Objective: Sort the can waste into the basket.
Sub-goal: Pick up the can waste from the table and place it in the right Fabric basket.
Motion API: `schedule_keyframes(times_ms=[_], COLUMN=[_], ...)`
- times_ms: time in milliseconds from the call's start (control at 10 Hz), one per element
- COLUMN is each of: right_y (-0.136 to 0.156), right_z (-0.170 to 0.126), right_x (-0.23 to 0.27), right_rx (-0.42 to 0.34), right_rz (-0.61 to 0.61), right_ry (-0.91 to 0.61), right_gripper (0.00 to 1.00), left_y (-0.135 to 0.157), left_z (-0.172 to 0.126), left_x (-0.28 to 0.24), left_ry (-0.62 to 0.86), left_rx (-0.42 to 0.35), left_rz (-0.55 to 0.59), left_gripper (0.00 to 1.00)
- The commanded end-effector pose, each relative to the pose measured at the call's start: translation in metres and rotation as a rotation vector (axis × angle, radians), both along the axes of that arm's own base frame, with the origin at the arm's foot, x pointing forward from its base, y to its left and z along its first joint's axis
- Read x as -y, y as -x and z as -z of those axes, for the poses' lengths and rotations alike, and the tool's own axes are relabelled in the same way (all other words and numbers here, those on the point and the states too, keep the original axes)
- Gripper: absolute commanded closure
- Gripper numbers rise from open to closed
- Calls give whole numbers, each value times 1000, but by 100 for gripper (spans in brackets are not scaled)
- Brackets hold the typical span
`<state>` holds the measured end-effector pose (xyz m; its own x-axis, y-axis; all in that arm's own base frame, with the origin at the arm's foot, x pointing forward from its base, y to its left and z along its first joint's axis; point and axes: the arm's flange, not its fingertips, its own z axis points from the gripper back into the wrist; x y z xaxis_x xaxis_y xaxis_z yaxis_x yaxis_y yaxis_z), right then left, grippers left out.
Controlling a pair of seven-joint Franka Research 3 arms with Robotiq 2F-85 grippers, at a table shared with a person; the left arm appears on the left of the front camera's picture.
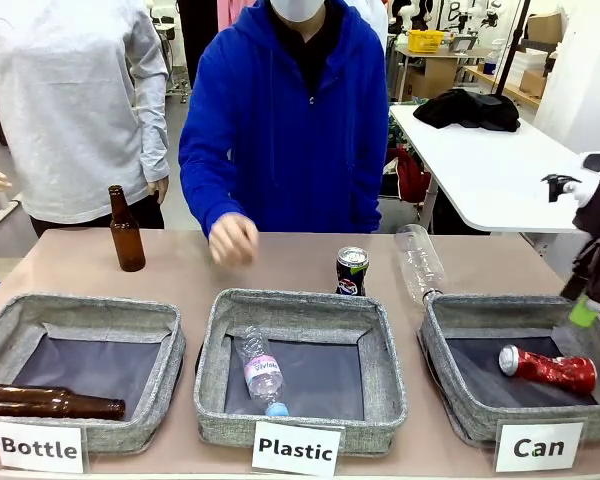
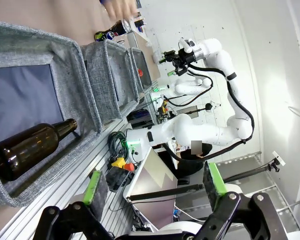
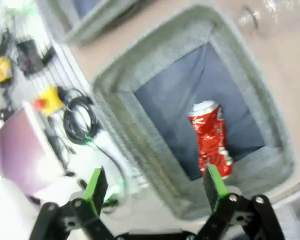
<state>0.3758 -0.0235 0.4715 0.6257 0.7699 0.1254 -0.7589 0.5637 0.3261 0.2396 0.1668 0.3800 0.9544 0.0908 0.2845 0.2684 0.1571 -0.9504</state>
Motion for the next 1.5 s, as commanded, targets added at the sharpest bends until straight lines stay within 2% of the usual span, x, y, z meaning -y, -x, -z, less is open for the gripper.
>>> schedule_keyframes(times_ms=[0, 100, 200, 300, 400, 500, 700, 800, 900, 1000, 1400], right_y=[-15, -21, -26, -25, -22, -18, -10, -10, -15, -13, -13], right_z=[-30, -38, -42, -42, -41, -38, -33, -33, -30, -30, -30], right_x=[8, 18, 29, 44, 61, 74, 87, 88, 85, 107, 107], right_rx=[-245, -368, -454, -530, -549, -572, -562, -516, -394, -644, -644], right_rz=[839, 1045, 1208, 1208, 1206, 1229, 1240, 1273, 1347, 970, 970], right_ry=[-458, -668, -826, -971, -1137, -1238, -1337, -1343, -1268, -819, -819], right_gripper=[0, 0, 0, 0, 0, 0, 0, 0, 0, 0, 0], left_y=[4, 4, 4, 4, 4, 4, 4, 4, 4, 4, 4], left_z=[-2, -2, -2, -2, -2, -2, -2, -2, -2, -2, -2], left_x=[-1, -1, -1, -1, -1, -1, -1, -1, -1, -1, -1], left_ry=[9, 9, 9, 9, 9, 9, 9, 9, 9, 9, 9], left_rx=[5, 5, 5, 5, 5, 5, 5, 5, 5, 5, 5], left_rz=[4, 4, 4, 4, 4, 4, 4, 4, 4, 4, 4], left_gripper=[0, 0, 0, 0, 0, 0, 0, 0, 0, 0, 0])
